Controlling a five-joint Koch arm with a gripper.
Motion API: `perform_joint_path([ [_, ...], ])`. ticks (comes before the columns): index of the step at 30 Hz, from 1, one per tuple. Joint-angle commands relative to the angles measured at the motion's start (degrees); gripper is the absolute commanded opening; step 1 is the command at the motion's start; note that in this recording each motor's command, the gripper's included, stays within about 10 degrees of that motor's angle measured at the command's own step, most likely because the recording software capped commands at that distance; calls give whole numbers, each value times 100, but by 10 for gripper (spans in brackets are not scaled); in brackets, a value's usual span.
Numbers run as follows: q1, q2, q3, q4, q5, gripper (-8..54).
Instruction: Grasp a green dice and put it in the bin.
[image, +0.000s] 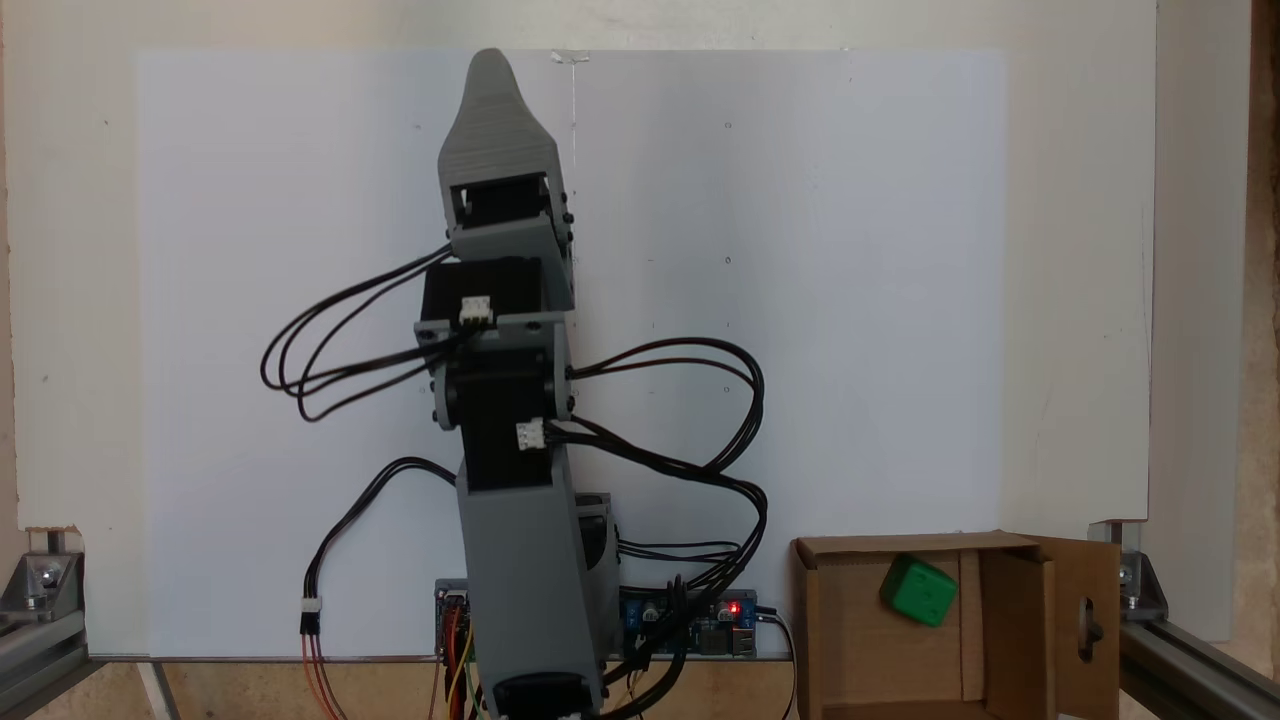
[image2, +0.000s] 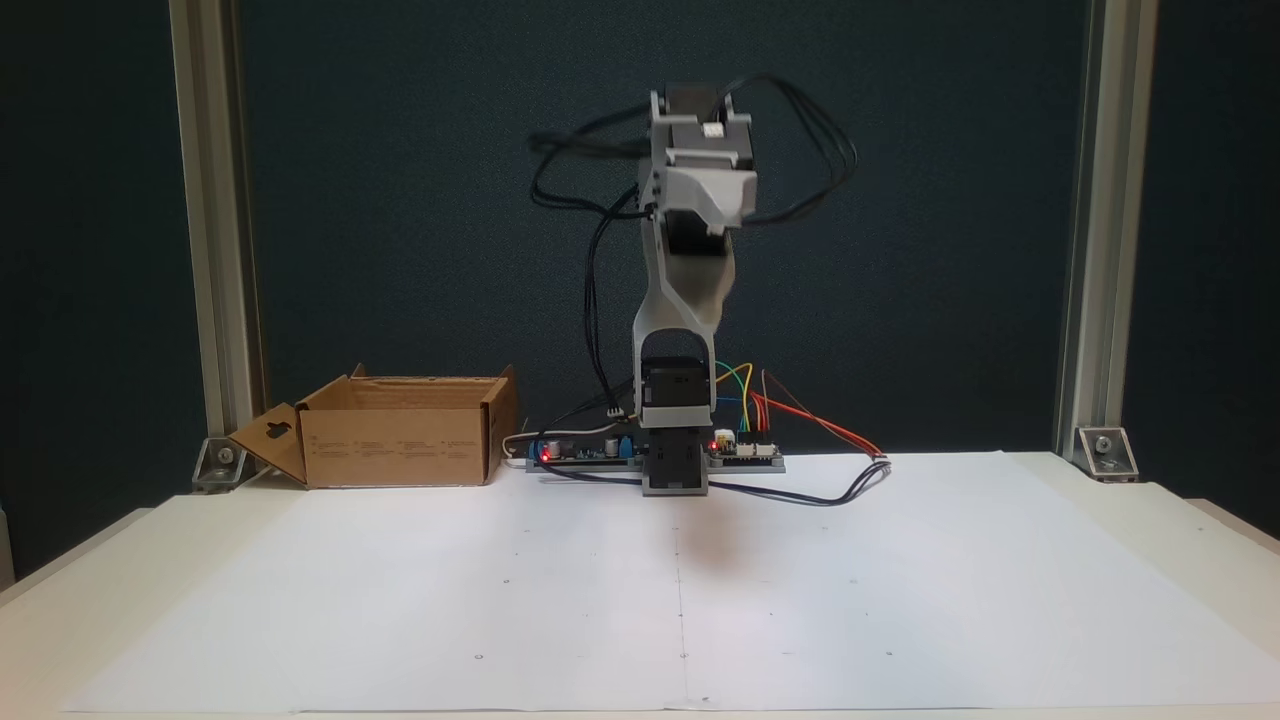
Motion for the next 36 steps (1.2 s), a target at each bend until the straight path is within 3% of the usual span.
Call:
perform_joint_path([
  [1, -70, 475, 299, -938, 237, 458],
  [9, 26, 1837, 2584, -2960, 229, 458],
  [18, 299, 2725, 4192, -5131, 237, 459],
  [36, 615, 3138, 6478, -8438, 246, 448],
])
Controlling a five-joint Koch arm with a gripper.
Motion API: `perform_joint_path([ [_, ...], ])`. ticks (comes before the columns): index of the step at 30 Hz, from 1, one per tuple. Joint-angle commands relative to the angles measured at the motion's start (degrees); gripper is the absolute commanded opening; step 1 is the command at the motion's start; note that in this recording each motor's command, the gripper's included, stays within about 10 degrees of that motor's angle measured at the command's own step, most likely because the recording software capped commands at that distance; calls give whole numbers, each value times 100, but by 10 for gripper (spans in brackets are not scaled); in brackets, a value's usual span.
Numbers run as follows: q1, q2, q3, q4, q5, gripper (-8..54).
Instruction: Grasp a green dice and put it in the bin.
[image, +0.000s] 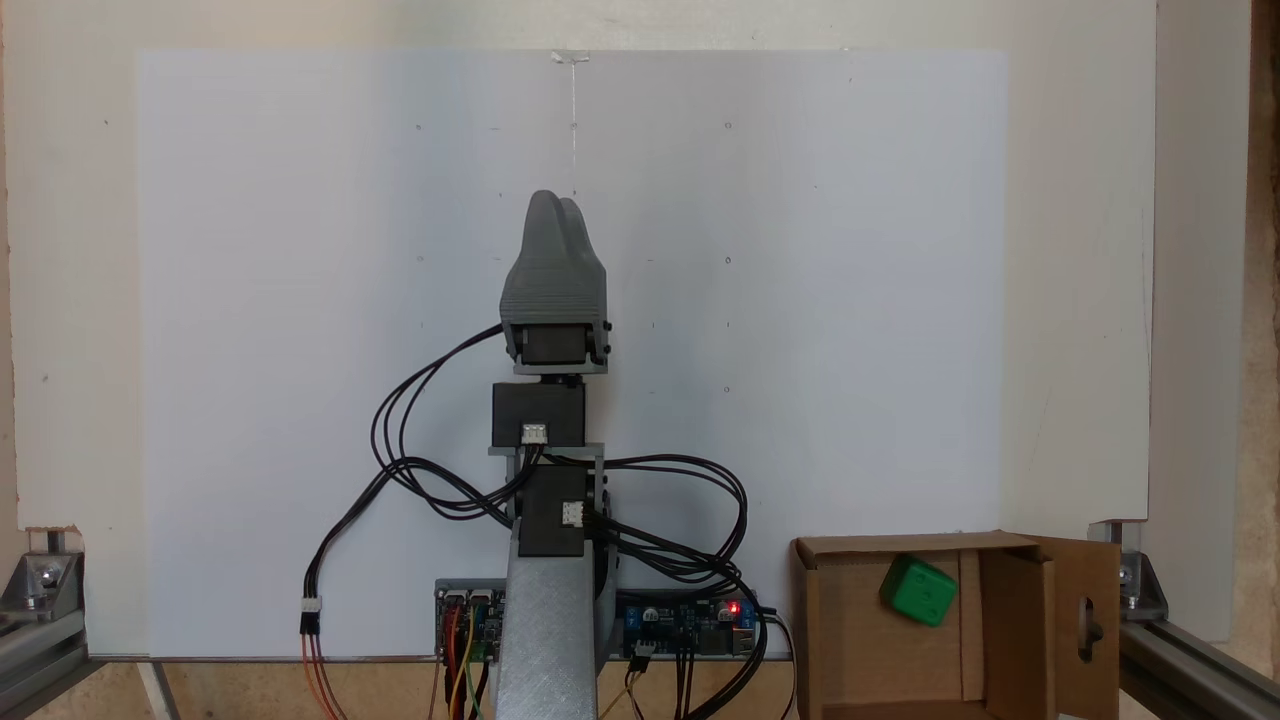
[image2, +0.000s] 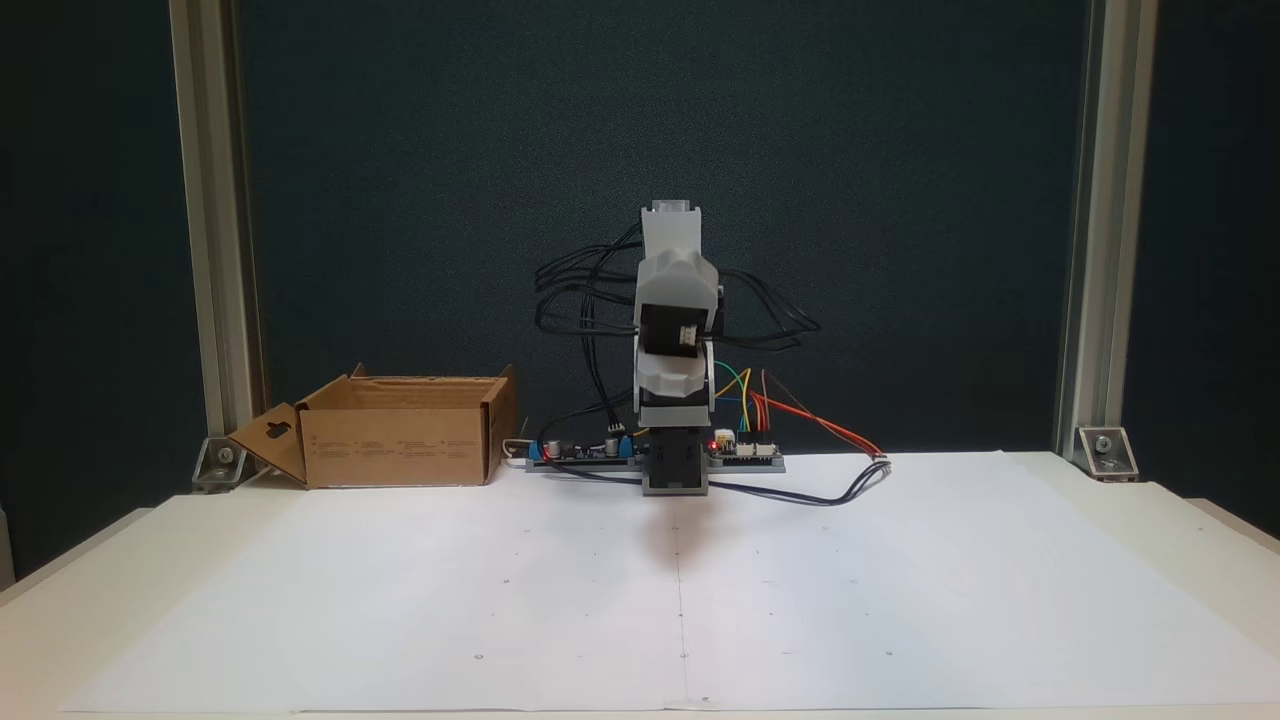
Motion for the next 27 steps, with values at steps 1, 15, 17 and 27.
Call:
perform_joint_path([
  [1, 97, 633, -35, -519, 237, 448],
  [15, 141, 633, 896, -1547, 220, 445],
  [17, 158, 633, 1046, -1547, 220, 445],
  [27, 448, 633, 1828, -1898, 237, 446],
])
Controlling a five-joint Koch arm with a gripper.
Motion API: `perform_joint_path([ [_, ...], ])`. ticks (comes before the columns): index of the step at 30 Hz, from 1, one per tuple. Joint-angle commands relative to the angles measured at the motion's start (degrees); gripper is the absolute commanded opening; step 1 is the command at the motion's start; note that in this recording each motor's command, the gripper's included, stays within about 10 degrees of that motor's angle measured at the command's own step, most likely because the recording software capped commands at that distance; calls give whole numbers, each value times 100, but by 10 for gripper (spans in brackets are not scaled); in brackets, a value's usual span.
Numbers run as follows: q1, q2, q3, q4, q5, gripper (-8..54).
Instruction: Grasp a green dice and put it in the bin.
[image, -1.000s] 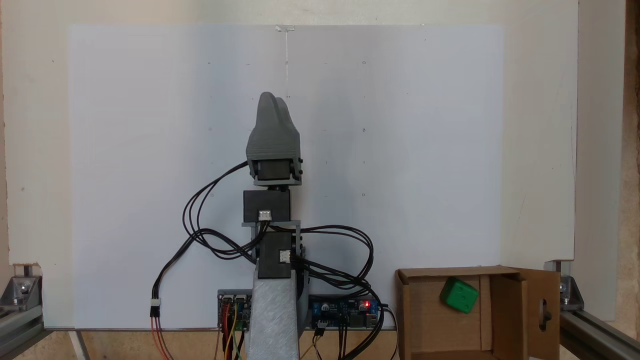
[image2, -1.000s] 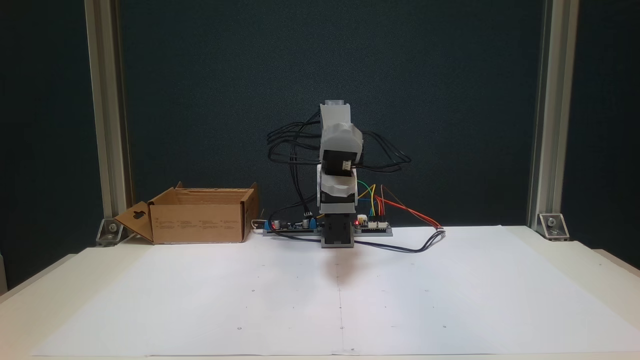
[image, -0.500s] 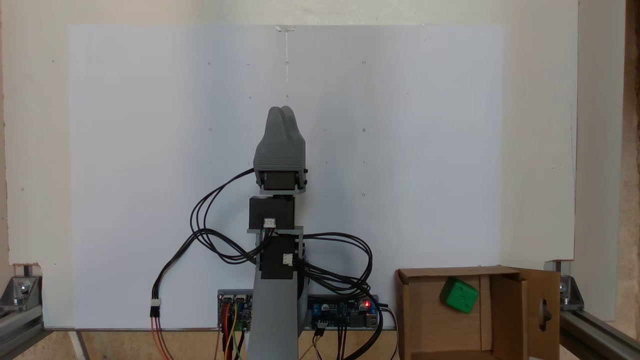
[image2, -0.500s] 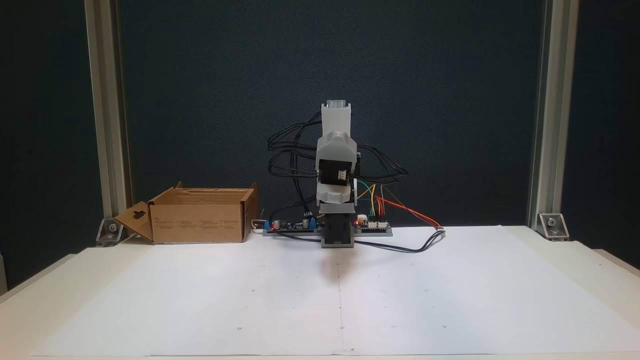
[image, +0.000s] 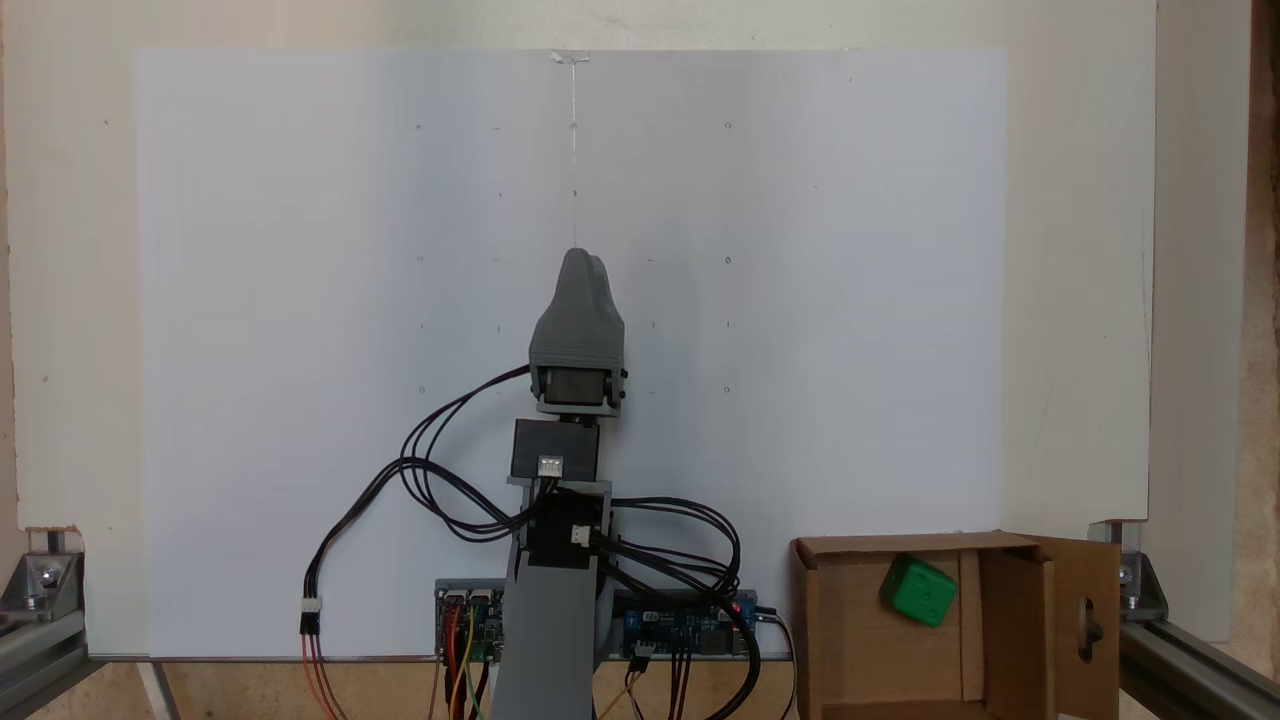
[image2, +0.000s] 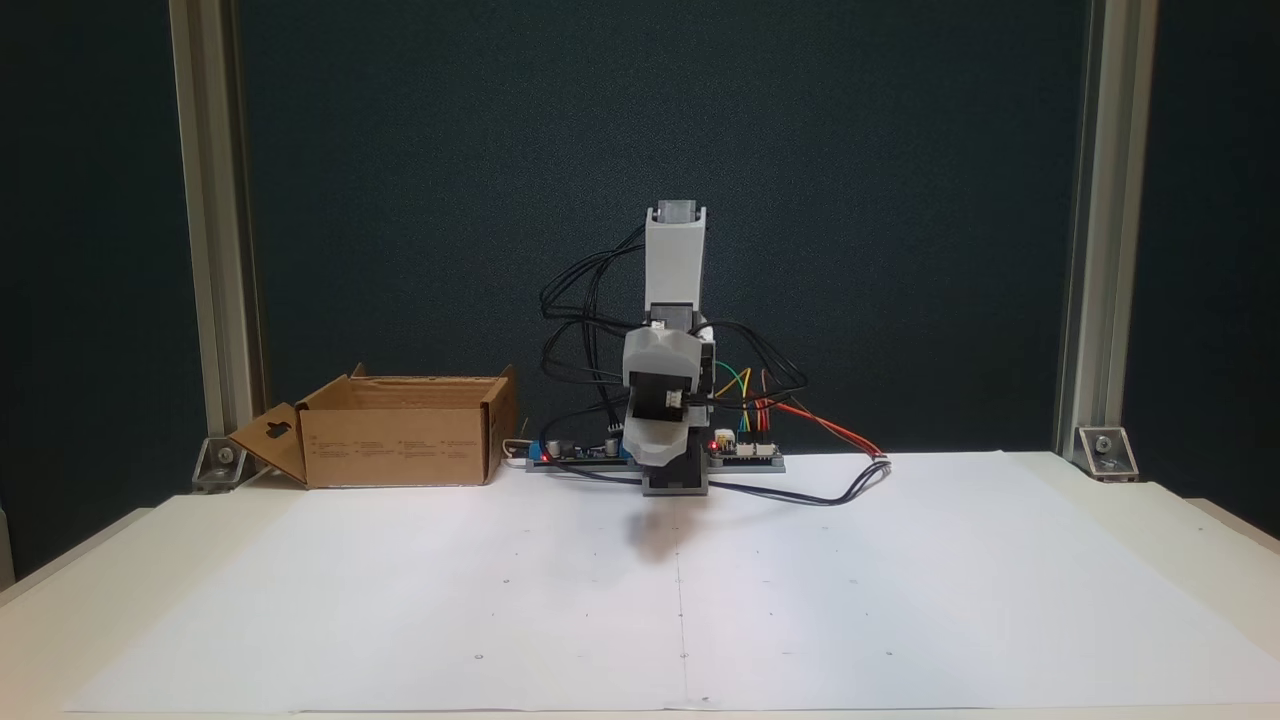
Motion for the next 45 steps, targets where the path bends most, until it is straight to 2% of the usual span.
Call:
perform_joint_path([
  [1, 35, 633, -44, -519, 237, 446],
  [16, -316, 624, 457, -1292, 237, 439],
  [45, -483, 615, 686, -1327, 211, 445],
])
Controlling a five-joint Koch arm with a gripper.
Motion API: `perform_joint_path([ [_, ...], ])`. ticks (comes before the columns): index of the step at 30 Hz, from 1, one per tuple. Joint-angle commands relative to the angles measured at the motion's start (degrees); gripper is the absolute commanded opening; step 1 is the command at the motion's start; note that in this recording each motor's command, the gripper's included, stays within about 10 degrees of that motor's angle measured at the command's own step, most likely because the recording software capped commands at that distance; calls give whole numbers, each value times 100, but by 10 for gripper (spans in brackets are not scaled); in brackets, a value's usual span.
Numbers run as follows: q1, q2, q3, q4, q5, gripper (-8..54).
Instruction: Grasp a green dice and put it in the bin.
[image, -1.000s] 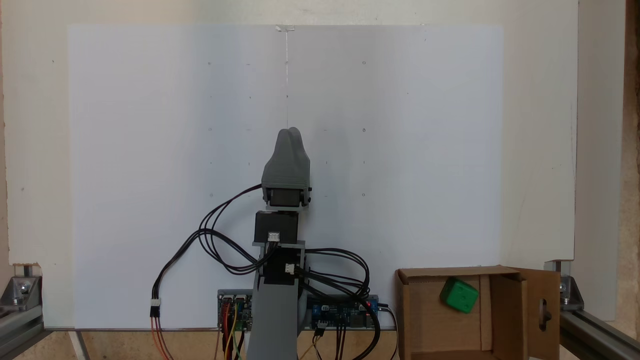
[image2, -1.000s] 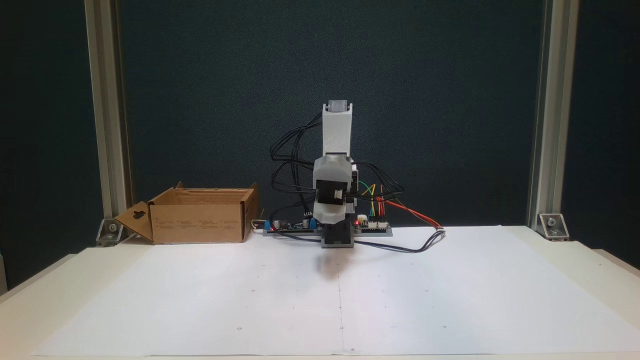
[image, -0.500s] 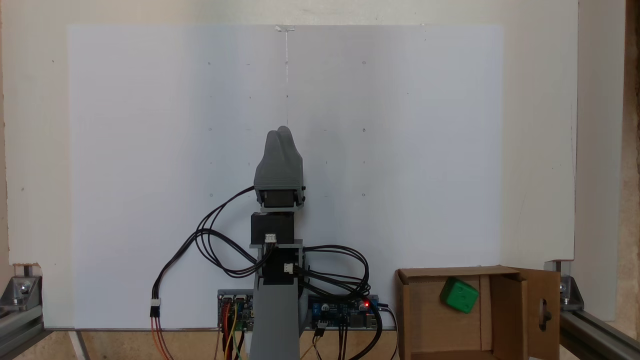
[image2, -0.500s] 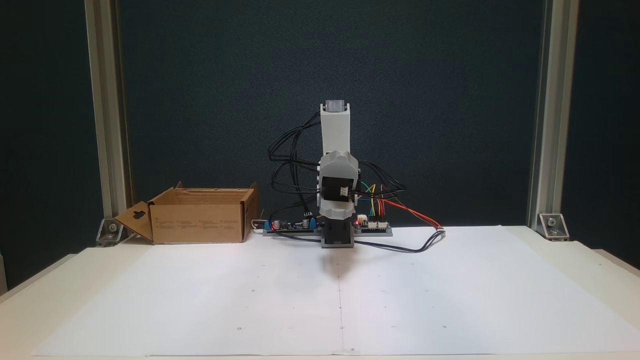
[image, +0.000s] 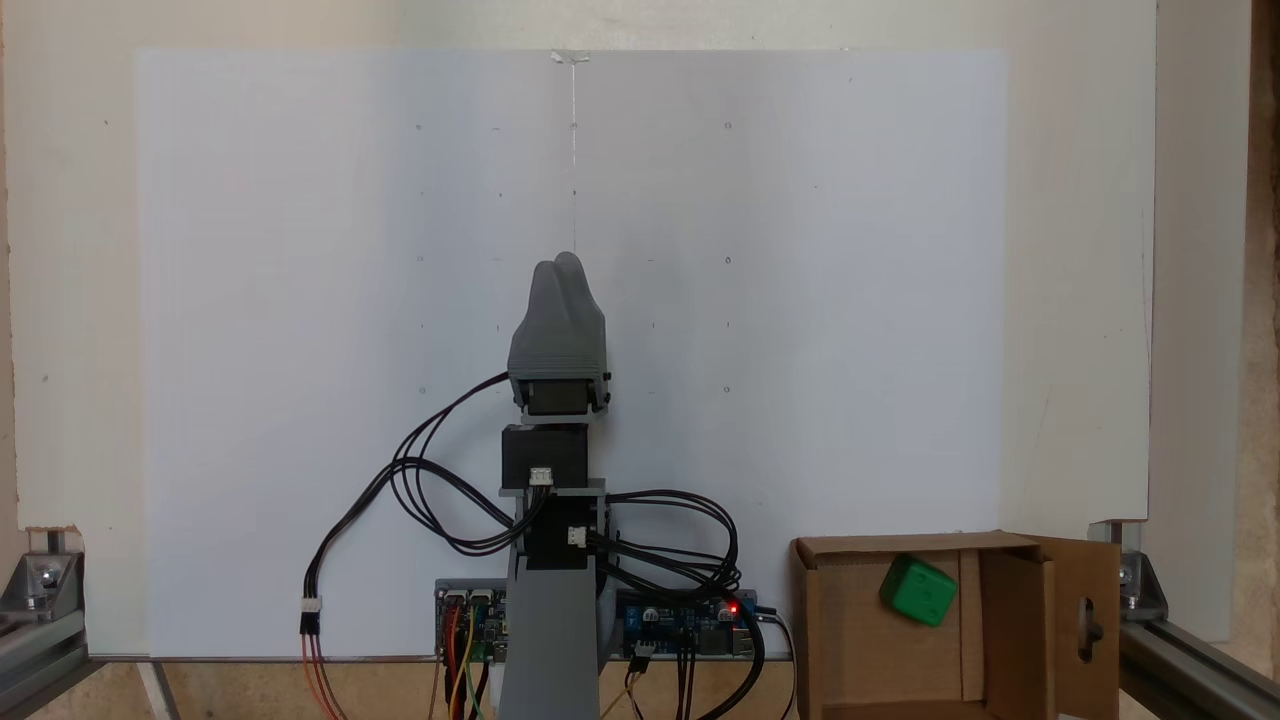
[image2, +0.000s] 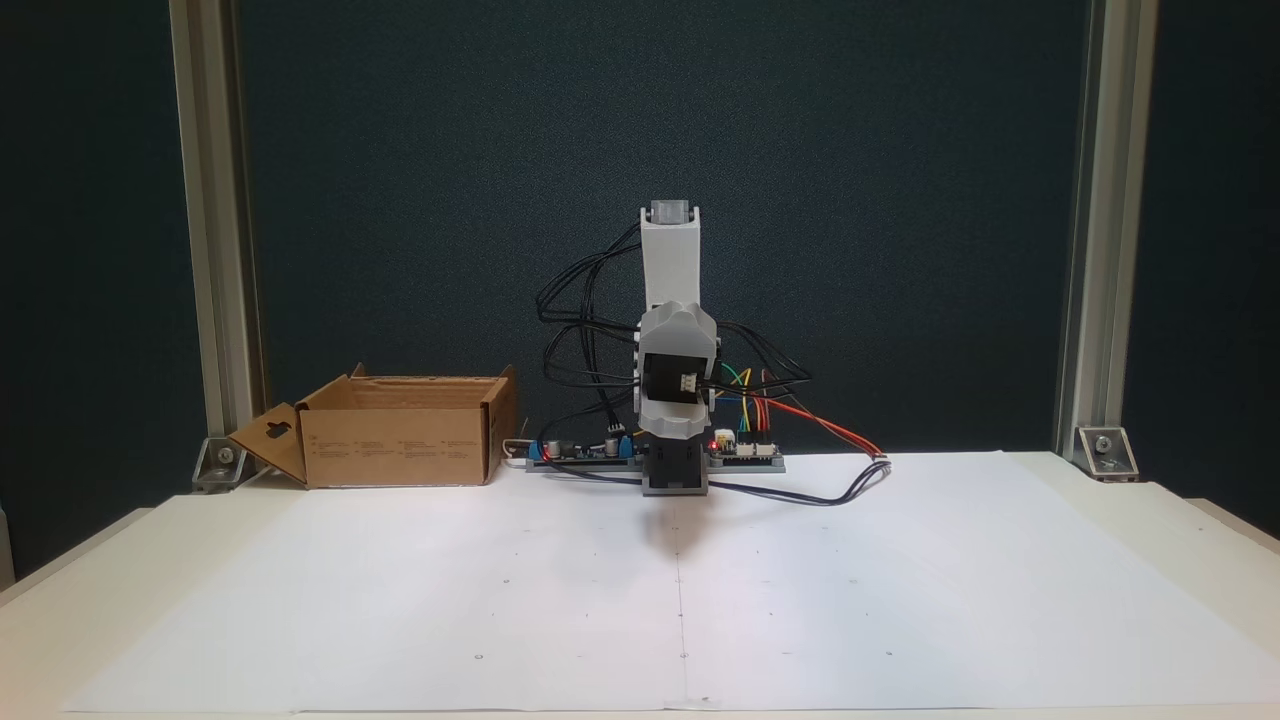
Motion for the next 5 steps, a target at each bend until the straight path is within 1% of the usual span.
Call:
perform_joint_path([
  [1, -9, 615, 290, -431, 211, 445],
  [5, -9, 615, 290, -422, 211, 445],
])
